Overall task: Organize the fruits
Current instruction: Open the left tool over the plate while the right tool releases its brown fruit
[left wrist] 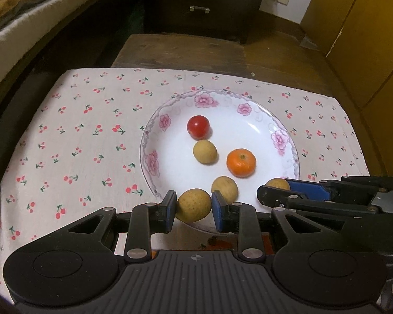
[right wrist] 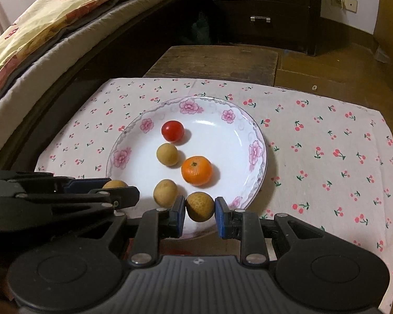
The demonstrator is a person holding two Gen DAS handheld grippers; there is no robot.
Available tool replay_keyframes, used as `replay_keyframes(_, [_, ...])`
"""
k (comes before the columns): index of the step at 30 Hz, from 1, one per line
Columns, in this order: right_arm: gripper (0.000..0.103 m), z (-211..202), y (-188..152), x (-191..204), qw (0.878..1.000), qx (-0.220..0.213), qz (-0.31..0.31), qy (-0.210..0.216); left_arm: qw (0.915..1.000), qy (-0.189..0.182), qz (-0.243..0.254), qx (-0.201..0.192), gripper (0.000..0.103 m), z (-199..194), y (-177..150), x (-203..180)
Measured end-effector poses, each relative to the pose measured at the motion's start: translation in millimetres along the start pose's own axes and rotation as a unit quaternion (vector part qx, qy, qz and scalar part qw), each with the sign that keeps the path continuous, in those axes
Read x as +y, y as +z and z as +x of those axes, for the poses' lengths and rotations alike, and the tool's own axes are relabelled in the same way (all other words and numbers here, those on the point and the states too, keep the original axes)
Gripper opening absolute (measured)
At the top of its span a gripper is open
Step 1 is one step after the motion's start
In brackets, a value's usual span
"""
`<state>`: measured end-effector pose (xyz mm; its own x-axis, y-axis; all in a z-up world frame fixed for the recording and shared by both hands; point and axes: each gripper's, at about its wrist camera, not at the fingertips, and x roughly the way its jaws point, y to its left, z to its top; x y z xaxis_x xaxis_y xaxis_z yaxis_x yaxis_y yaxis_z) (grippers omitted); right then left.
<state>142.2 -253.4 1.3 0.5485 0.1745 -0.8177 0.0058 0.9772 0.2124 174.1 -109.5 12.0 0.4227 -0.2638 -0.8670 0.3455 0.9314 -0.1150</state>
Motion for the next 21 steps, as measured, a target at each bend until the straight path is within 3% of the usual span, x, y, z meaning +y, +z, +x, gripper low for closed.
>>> replay_keyframes(10, [0.028,4.4,3.2,-2.6,1.0,-0.006,0.005,-0.01,1.0,-0.003,-0.007,0.003,0.037,5.0,1.3,0.2])
replay_keyframes(21, [0.031,-4.1,5.3,-3.2,1.0,-0.022,0.009,-0.013,0.9997,-0.004,-0.015,-0.017,0.045,-5.2,4.8,3.3])
